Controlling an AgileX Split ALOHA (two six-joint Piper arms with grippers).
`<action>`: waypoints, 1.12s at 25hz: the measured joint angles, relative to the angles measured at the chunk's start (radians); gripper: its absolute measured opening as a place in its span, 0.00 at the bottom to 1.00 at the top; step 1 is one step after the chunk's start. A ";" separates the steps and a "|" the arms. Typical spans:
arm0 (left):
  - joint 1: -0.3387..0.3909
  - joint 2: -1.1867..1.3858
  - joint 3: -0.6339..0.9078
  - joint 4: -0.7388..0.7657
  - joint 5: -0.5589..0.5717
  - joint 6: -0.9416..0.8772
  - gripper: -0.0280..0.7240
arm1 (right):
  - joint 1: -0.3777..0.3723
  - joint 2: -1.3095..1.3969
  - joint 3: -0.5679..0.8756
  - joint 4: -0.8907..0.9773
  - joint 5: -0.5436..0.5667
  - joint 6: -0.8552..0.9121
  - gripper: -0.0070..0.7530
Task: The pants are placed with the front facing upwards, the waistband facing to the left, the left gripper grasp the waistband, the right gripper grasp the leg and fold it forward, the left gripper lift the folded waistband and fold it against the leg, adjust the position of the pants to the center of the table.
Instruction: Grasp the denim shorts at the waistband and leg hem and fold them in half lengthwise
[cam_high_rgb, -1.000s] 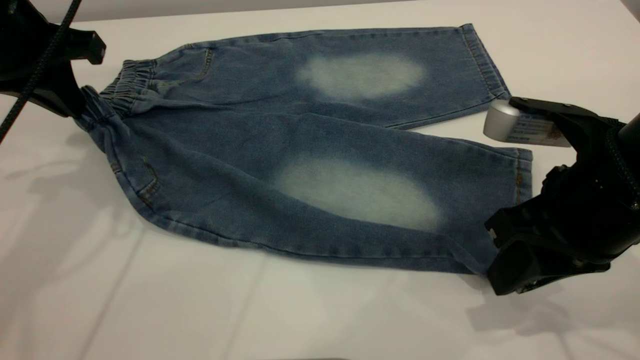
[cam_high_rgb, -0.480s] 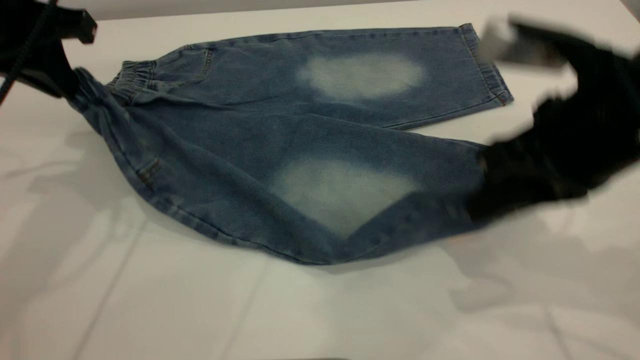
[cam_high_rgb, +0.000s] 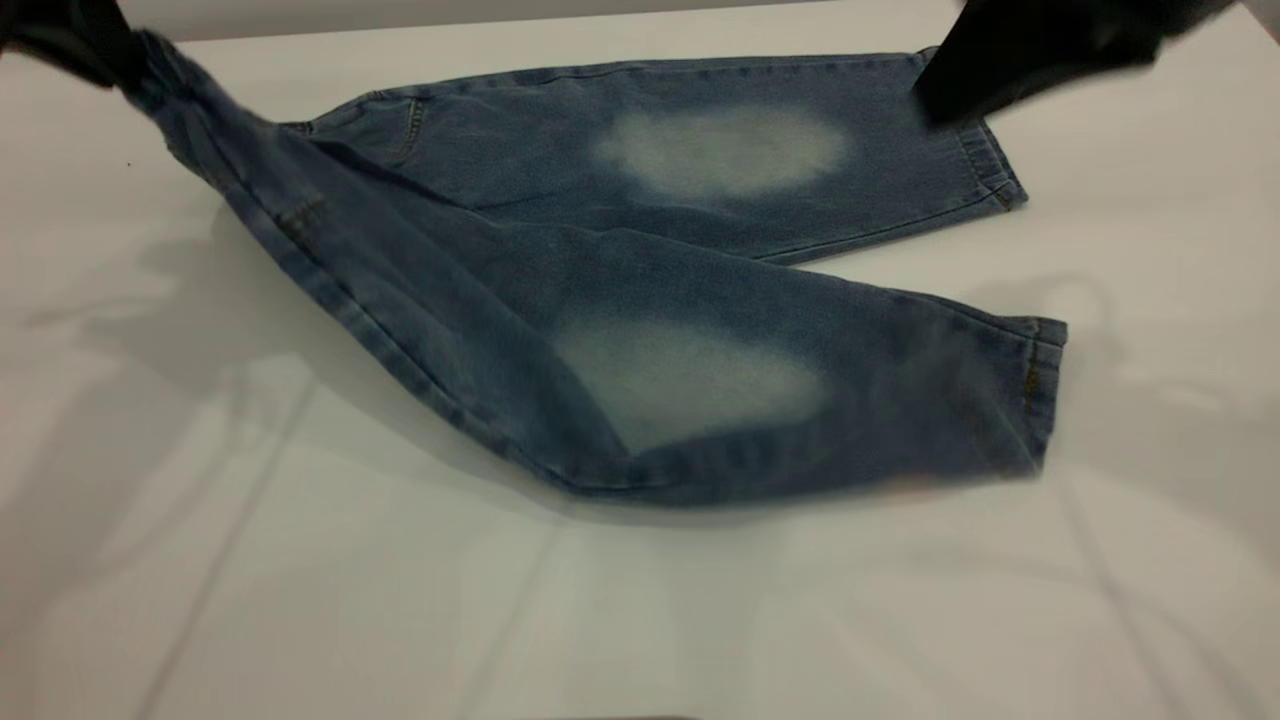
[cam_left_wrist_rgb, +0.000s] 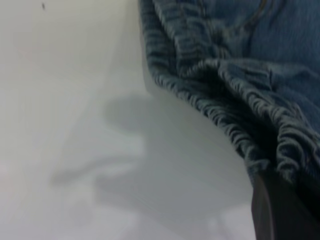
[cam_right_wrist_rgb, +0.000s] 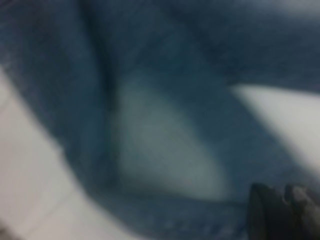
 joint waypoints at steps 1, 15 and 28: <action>0.000 0.000 -0.012 0.001 0.000 0.001 0.08 | -0.020 0.000 -0.024 -0.037 0.006 0.041 0.04; -0.001 0.000 -0.030 0.001 0.011 0.001 0.08 | -0.036 0.072 -0.053 -0.185 0.262 0.190 0.12; -0.002 0.000 -0.030 0.001 0.019 0.001 0.08 | 0.062 0.268 -0.008 -0.217 0.340 0.302 0.84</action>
